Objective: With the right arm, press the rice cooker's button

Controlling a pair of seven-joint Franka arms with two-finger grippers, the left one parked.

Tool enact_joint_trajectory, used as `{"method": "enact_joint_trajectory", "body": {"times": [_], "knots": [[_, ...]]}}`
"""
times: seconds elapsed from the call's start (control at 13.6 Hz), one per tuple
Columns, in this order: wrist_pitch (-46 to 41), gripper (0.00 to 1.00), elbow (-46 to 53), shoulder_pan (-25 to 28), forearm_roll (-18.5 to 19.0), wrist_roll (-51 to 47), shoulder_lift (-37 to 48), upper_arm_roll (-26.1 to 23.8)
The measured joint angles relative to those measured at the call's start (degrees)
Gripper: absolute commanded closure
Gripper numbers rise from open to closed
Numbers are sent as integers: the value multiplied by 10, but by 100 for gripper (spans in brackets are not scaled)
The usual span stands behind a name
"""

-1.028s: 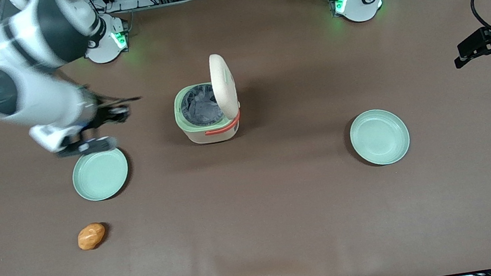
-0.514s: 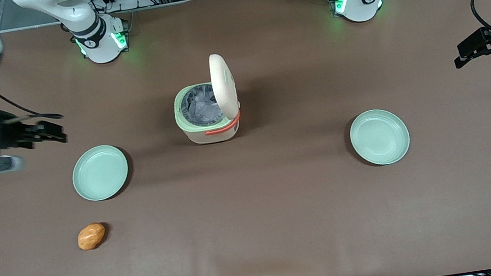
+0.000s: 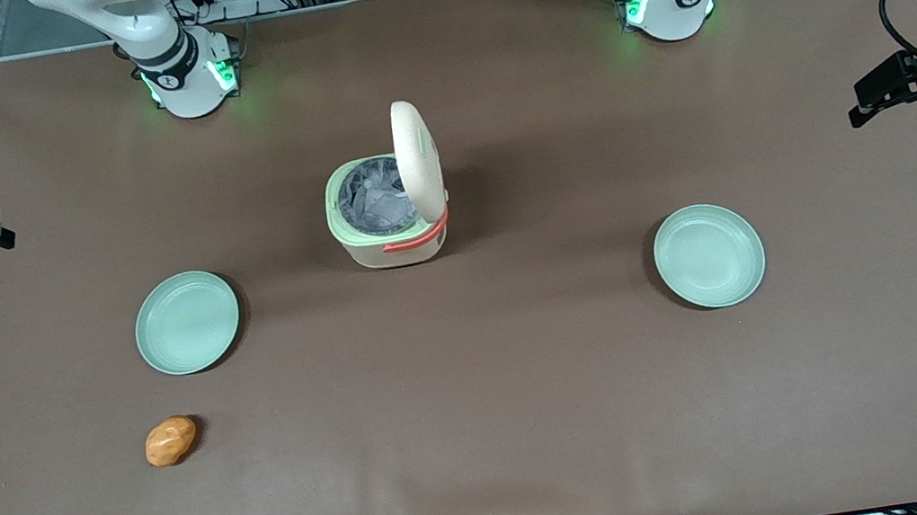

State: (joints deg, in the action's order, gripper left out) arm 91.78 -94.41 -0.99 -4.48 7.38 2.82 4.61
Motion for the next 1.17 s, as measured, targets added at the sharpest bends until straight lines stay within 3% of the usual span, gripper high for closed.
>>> {"method": "enact_joint_trajectory", "body": {"times": [0.51, 1.17], "knots": [[-80, 0, 61, 0, 27, -4, 0, 6], [-99, 0, 65, 2, 32, -86, -3, -2]]}}
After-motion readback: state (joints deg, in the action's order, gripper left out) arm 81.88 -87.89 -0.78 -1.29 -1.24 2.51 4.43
